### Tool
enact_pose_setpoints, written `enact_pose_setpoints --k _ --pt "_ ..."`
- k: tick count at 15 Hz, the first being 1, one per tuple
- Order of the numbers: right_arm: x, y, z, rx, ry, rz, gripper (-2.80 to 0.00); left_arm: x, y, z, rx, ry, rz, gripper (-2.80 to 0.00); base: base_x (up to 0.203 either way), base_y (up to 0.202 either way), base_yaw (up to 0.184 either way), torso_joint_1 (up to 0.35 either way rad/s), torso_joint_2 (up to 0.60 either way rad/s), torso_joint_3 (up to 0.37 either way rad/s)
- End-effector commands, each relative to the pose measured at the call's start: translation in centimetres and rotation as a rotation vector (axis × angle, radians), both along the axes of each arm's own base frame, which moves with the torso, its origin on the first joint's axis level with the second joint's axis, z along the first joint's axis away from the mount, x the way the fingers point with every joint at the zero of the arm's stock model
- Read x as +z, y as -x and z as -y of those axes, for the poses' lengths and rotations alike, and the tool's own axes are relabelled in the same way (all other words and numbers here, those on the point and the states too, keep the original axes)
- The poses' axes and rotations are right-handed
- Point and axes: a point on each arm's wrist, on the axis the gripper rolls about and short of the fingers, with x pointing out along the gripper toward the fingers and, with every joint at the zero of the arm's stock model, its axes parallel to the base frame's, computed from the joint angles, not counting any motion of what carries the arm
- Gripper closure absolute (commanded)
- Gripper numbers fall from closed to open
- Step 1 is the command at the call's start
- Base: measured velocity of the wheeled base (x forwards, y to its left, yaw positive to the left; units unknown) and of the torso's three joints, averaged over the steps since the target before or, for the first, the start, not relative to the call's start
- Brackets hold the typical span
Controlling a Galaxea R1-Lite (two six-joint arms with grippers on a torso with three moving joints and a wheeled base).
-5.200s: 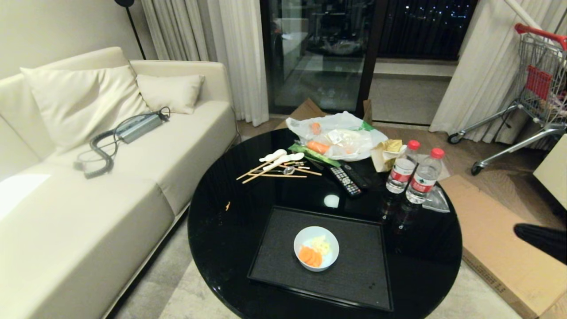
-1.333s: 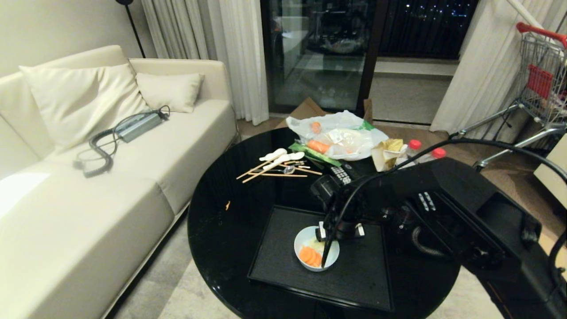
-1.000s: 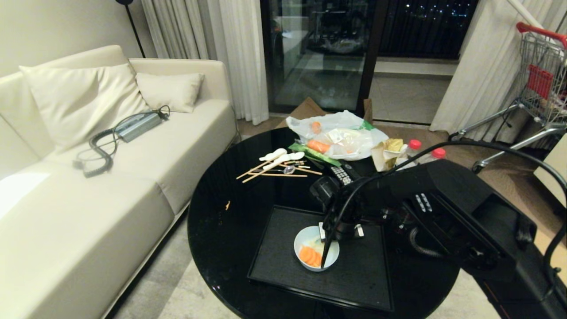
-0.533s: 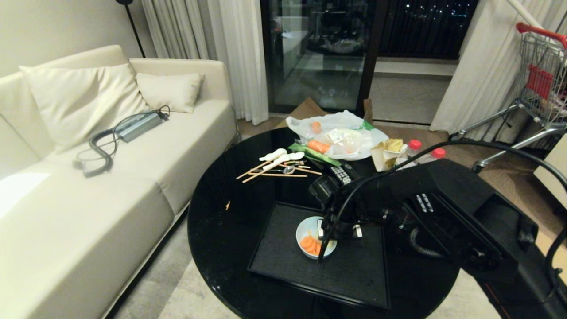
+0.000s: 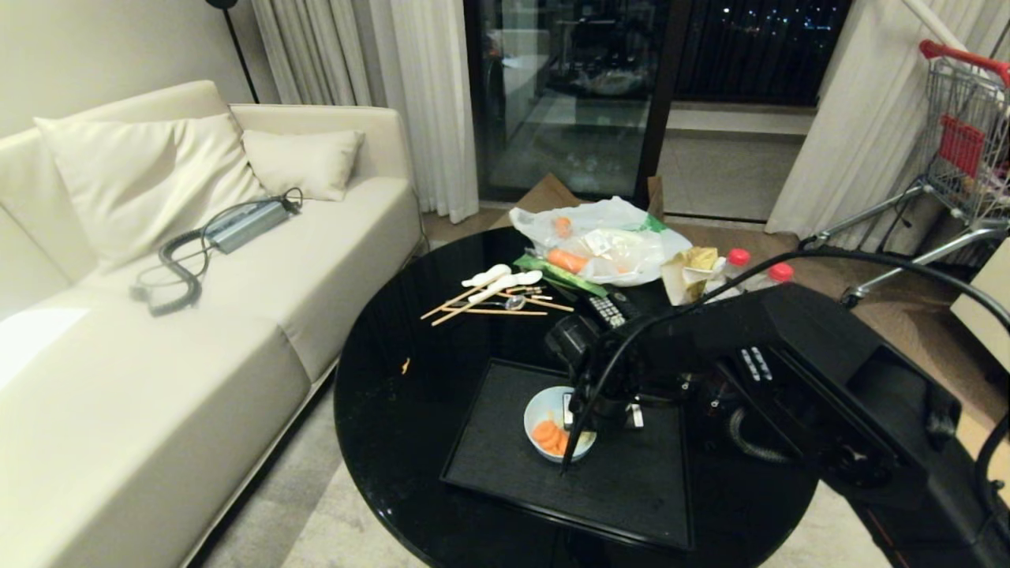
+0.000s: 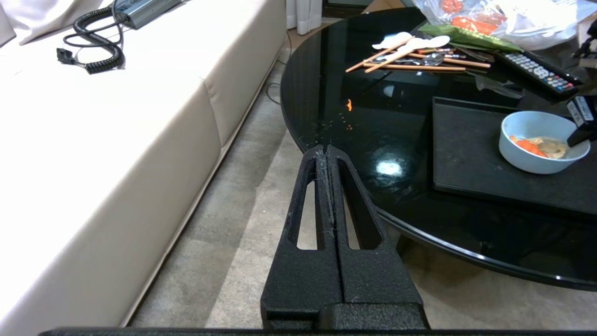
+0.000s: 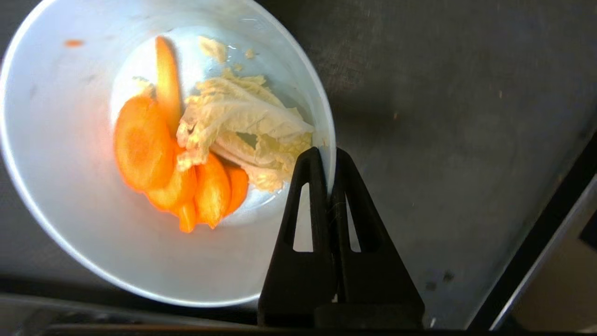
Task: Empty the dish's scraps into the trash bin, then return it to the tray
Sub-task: Pick up the bowl with leftover food
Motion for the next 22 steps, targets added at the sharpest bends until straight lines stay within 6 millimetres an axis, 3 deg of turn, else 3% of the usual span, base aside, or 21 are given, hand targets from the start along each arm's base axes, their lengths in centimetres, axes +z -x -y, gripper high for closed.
enact_pose_setpoints --k 1,7,11,17,22 --pt "1.8 0.3 0.1 -0.034 -0.031 0.022 0.00 0.0 0.0 0.0 0.000 0.000 0.001 0.00 0.000 0.000 0.000 0.000 0.00 0.000" --pt "6.9 1.7 1.3 -0.145 -0.100 0.046 0.00 0.0 0.0 0.0 0.000 0.000 0.001 0.00 0.000 0.000 0.000 0.000 0.00 0.000" --pt "10.3 2.4 3.5 -0.280 -0.165 0.069 0.00 0.0 0.0 0.0 0.000 0.000 0.001 0.00 0.000 0.000 0.000 0.000 0.00 0.000" --pt "14.6 2.8 12.5 -0.495 -0.199 0.126 0.00 0.0 0.0 0.0 0.000 0.000 0.001 0.00 0.000 0.000 0.000 0.000 0.00 0.000" --pt "16.4 7.2 19.5 -0.652 -0.170 0.140 0.00 0.0 0.0 0.0 0.000 0.000 0.001 0.00 0.000 0.000 0.000 0.000 0.00 0.000"
